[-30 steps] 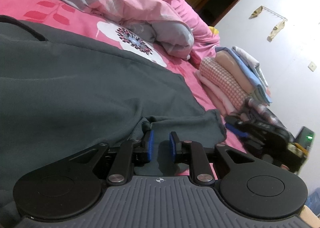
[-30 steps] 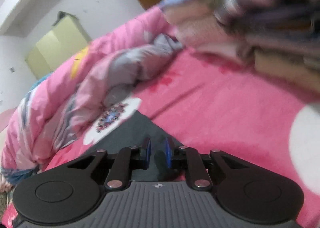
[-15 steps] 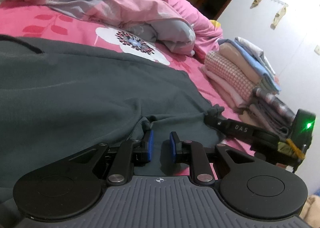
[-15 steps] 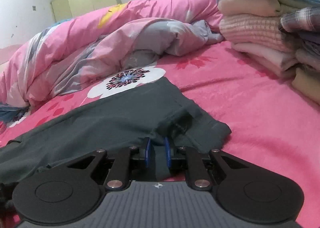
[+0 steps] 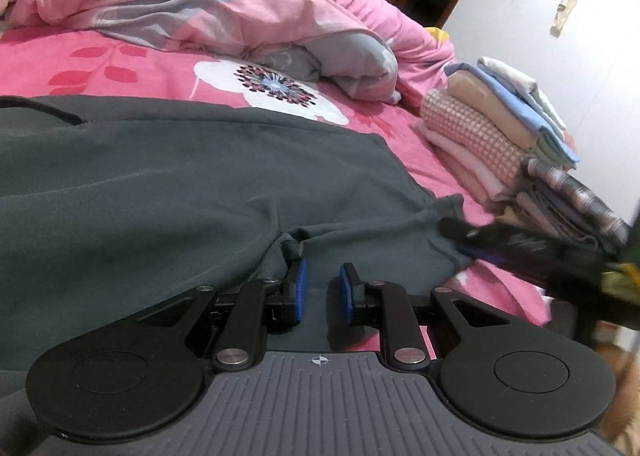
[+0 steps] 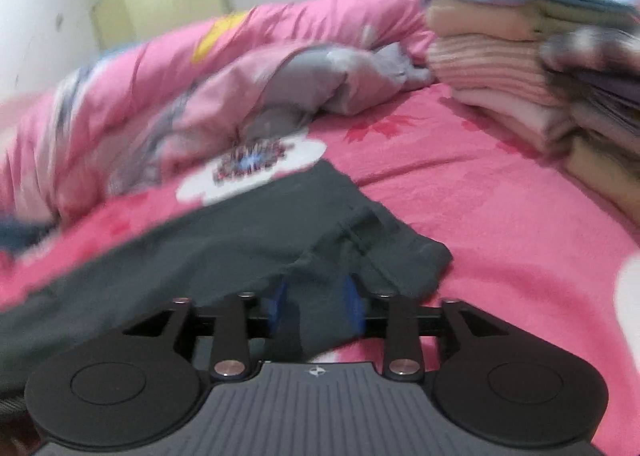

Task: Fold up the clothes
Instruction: 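Move the open right gripper over the trouser end while the left gripper holds the waistband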

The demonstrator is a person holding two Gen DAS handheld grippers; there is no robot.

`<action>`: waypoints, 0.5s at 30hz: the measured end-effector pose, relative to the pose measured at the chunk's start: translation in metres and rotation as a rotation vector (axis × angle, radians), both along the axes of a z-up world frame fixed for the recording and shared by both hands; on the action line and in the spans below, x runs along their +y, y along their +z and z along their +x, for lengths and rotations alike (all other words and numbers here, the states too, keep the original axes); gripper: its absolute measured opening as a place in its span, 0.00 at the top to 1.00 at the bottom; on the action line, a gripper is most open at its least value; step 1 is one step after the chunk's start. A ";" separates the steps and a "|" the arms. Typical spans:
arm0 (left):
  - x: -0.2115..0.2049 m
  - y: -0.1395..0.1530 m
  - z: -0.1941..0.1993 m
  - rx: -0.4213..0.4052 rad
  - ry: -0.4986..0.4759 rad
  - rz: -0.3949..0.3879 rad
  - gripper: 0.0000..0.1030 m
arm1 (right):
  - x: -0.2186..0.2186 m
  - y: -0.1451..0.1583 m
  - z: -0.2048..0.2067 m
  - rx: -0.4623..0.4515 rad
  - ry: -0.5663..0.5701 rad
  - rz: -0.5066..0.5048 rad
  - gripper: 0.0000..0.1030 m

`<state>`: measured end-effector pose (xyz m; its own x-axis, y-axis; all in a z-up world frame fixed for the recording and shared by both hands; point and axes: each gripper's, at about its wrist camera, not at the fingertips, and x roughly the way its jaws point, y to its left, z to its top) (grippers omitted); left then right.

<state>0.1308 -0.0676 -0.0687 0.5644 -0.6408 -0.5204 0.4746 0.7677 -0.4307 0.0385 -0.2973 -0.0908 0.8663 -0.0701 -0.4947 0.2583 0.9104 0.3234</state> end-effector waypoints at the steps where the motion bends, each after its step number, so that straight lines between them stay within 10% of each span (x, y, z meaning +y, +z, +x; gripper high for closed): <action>1: 0.000 0.000 0.000 -0.002 0.000 0.003 0.81 | -0.001 0.002 -0.007 -0.009 -0.007 0.032 0.59; 12: 0.001 0.000 0.000 0.000 -0.001 0.004 0.81 | -0.005 -0.016 -0.032 0.043 -0.015 0.233 0.56; 15: 0.001 0.000 0.001 0.001 -0.002 0.005 0.81 | 0.002 -0.017 -0.031 0.027 0.009 0.222 0.39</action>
<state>0.1313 -0.0664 -0.0687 0.5627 -0.6395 -0.5239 0.4759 0.7688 -0.4272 0.0078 -0.2955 -0.1077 0.8528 0.0506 -0.5198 0.2620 0.8196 0.5096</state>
